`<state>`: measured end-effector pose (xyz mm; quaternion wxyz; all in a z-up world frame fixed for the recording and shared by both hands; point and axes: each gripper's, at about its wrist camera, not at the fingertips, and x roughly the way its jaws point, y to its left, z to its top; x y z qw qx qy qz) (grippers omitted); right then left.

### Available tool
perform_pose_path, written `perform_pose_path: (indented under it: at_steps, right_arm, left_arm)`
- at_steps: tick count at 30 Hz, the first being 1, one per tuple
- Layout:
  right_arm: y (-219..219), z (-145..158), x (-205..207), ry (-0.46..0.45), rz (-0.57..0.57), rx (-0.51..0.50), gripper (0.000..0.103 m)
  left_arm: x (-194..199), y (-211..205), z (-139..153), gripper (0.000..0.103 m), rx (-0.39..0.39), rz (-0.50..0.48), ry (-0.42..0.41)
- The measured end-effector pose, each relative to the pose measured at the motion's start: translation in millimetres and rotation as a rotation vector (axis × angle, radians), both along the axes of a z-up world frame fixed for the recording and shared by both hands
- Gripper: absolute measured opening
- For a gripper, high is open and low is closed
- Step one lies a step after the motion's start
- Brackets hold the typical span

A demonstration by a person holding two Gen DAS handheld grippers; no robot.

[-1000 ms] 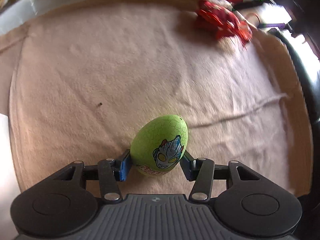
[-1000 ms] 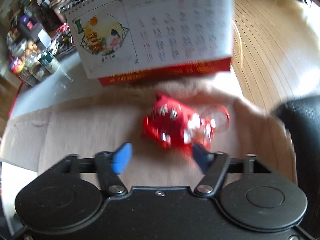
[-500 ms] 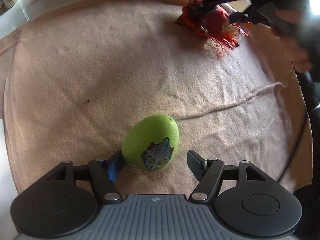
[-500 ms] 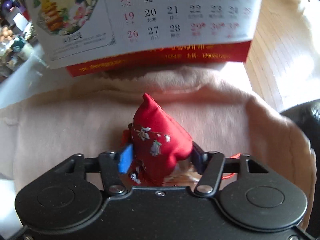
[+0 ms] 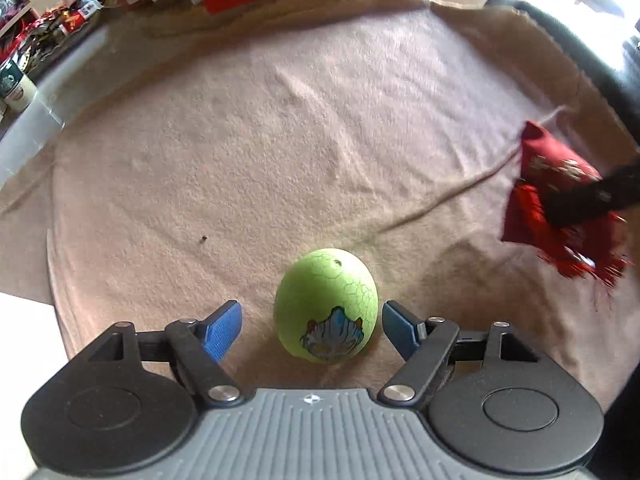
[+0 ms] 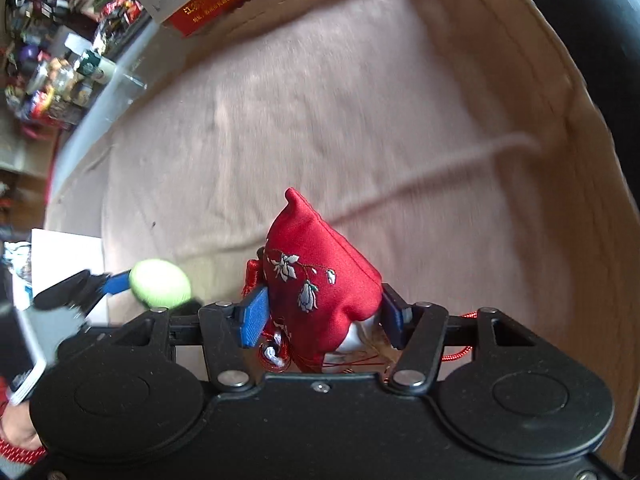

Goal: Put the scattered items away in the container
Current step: 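Grasp the red sachet with the right gripper while the left approaches the green egg, then grasp the green cracked-pattern egg with the left gripper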

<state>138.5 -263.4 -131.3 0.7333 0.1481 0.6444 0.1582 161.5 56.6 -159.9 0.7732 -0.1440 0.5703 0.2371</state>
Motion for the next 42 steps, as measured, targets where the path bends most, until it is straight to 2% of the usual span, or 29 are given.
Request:
perform_pose_path:
  at_steps: [4, 11, 18, 22, 28, 32, 33, 34, 42]
  right_arm:
    - [-0.9, -3.0, -5.6, -0.004, -0.004, -0.001, 0.058]
    - [0.3, -13.3, 2.6, -0.009, -0.021, 0.005, 0.059]
    - [-5.2, -16.1, -1.0, -0.004, -0.003, 0.018, 0.062]
    - [-5.2, -19.4, -3.7, -0.005, -0.002, 0.032, 0.062]
    - [0.2, -15.1, -7.4, -0.025, 0.029, 0.005, 0.062]
    - [0.3, -13.5, -8.9, -0.026, 0.036, 0.003, 0.062]
    - [-0.5, -13.3, -9.1, -0.028, 0.036, 0.003, 0.062]
    - [-1.5, -13.0, -9.3, -0.029, 0.034, 0.002, 0.062]
    - [-8.5, -5.9, -13.3, -0.055, 0.04, -0.006, 0.062]
  left_arm:
    - [1.3, 6.4, -3.4, 0.076, -0.036, 0.039, -0.042]
    - [12.7, 19.1, 0.3, 0.076, -0.049, 0.027, -0.056]
    - [-14.8, 19.3, 1.5, 0.078, -0.099, 0.048, 0.029]
    - [-28.2, 13.9, 2.2, 0.078, -0.076, 0.058, 0.01]
    - [-23.3, 8.1, 2.4, 0.078, -0.055, 0.075, -0.016]
    - [-13.3, 5.8, 0.7, 0.067, -0.05, 0.079, -0.033]
    - [-11.1, 5.0, 1.5, 0.056, -0.044, 0.077, -0.04]
    - [-9.6, 5.0, 2.9, 0.051, -0.046, 0.077, -0.047]
    - [-10.0, 13.3, 5.2, 0.05, -0.139, 0.171, -0.049]
